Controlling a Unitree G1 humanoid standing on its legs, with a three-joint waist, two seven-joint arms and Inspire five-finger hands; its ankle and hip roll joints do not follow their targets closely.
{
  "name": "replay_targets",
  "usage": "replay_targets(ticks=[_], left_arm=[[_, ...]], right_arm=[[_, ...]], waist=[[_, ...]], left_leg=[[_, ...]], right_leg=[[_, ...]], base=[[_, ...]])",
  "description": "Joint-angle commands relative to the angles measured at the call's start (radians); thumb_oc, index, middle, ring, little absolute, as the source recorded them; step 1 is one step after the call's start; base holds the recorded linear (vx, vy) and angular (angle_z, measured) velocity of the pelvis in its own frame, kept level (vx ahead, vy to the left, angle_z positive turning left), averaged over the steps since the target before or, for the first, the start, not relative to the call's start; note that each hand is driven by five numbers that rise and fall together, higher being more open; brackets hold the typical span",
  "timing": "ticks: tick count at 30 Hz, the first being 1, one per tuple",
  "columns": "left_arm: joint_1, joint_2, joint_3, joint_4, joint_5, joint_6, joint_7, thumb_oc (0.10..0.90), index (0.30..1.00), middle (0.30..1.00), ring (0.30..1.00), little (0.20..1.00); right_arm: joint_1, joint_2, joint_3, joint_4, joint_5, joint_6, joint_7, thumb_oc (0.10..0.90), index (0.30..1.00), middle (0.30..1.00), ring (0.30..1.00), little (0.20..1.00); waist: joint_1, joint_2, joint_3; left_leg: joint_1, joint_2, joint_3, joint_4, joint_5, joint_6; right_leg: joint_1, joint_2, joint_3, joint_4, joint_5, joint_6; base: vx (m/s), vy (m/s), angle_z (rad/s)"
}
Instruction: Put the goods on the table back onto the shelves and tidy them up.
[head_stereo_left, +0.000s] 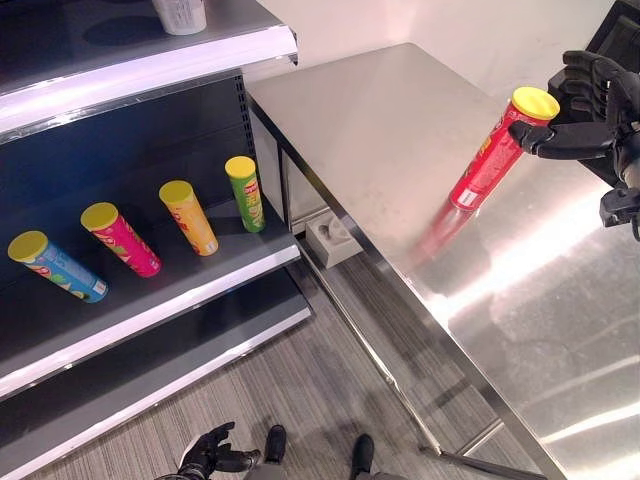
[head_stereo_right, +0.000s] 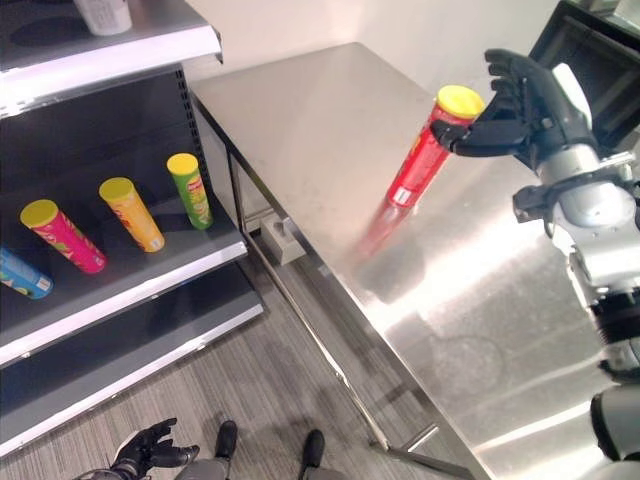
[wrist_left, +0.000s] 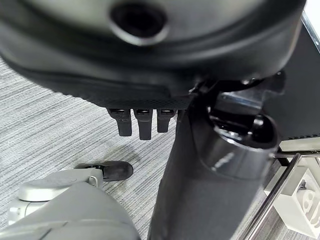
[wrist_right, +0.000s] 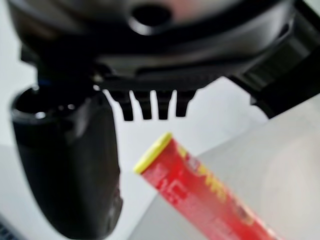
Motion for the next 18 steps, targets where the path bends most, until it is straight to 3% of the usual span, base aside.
replay_targets(ticks=[1, 18], left_arm=[[0.000, 0.091, -0.060, -0.017, -0.013, -0.044, 0.022, 0.800, 0.900, 0.900, 0.900, 0.900], [0.009, 0.090, -0.066, -0.004, -0.047, -0.039, 0.032, 0.800, 0.900, 0.900, 0.900, 0.900]], right_arm=[[-0.210, -0.026, 0.007, 0.033, -0.013, -0.045, -0.046, 0.800, 0.900, 0.900, 0.900, 0.900], [-0.308, 0.111, 0.030, 0.249, 0.058, -0.005, -0.045, 0.800, 0.900, 0.900, 0.900, 0.900]], waist=[[0.035, -0.048, -0.035], [0.068, -0.047, -0.027]], left_leg=[[0.069, 0.036, 0.043, 0.003, -0.123, -0.050], [0.063, 0.035, 0.015, 0.003, -0.119, -0.051]], right_leg=[[0.038, -0.031, 0.029, 0.007, -0.092, 0.077], [0.048, -0.027, 0.009, 0.007, -0.101, 0.072]], base=[[0.00, 0.000, 0.00], [0.00, -0.003, 0.03]])
